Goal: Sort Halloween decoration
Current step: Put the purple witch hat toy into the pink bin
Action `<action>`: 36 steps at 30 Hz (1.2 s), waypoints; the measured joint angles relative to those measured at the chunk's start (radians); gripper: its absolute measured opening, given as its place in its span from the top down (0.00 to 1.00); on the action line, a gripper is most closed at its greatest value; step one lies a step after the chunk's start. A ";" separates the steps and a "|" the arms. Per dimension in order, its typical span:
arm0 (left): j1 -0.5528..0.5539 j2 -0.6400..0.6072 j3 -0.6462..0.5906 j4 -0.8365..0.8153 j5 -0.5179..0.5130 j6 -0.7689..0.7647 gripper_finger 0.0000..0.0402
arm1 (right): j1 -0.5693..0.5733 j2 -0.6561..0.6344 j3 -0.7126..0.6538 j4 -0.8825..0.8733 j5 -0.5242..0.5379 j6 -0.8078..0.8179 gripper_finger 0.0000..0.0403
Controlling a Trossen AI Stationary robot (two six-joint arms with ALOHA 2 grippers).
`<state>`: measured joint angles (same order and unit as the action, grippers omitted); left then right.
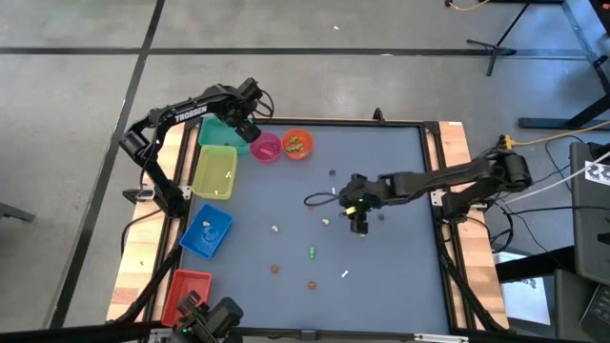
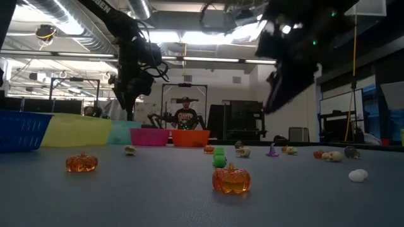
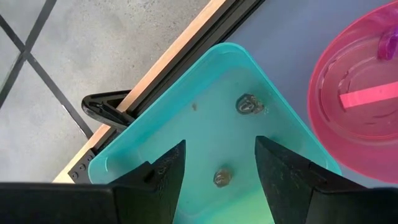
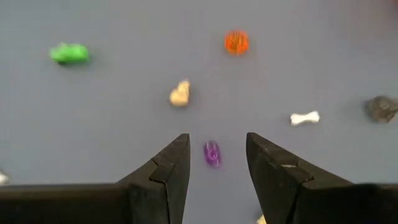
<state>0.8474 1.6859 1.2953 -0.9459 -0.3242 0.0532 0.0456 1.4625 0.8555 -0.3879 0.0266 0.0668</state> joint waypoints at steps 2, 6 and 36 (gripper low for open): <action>0.000 0.000 0.000 0.000 0.000 0.000 0.56 | 0.000 0.037 0.000 0.016 0.014 -0.010 0.61; 0.000 0.000 0.000 0.000 0.000 0.000 0.56 | 0.000 0.093 0.000 0.048 0.026 -0.022 0.61; 0.000 0.000 0.000 0.005 0.000 -0.001 0.56 | 0.000 0.223 0.000 0.081 0.015 -0.049 0.61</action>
<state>0.8475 1.6860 1.2953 -0.9408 -0.3241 0.0521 0.0456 1.6855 0.8555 -0.3072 0.0418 0.0174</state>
